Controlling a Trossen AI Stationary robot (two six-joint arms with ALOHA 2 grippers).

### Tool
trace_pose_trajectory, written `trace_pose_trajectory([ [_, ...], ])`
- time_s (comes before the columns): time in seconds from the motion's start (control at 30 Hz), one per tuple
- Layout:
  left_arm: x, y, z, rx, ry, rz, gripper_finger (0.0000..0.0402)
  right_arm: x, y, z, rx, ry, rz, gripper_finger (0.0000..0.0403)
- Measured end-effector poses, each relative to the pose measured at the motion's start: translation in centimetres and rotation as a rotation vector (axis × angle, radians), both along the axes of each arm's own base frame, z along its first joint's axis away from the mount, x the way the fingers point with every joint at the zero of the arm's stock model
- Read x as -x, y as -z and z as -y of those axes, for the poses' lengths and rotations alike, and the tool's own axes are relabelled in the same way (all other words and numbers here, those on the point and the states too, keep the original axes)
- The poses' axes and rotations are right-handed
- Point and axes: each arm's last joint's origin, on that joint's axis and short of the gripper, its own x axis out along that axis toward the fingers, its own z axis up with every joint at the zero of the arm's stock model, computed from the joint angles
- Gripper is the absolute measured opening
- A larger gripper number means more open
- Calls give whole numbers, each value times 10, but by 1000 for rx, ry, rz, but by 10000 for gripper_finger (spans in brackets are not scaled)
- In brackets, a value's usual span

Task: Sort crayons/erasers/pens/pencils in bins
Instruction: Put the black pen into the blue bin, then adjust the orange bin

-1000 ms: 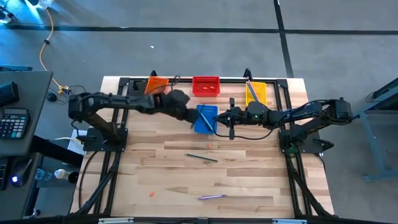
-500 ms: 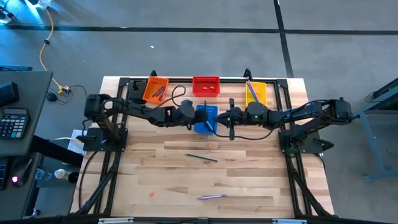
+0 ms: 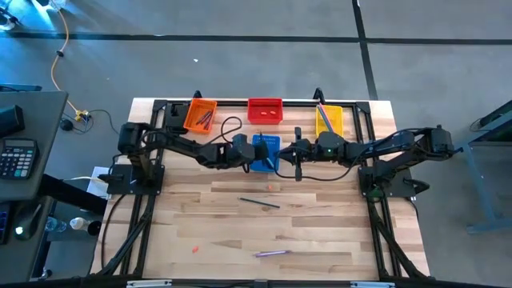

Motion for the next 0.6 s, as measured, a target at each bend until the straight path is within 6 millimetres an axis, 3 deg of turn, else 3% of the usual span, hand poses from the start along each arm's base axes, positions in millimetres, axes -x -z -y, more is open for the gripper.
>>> trace_pose_trajectory([
  [0.4,-1,4,0,-27,36,-29,90,0,0,0,0,0,-1,0],
  [0.6,3,-16,-12,-214,157,-97,95,0,0,0,0,0,-2,0],
])
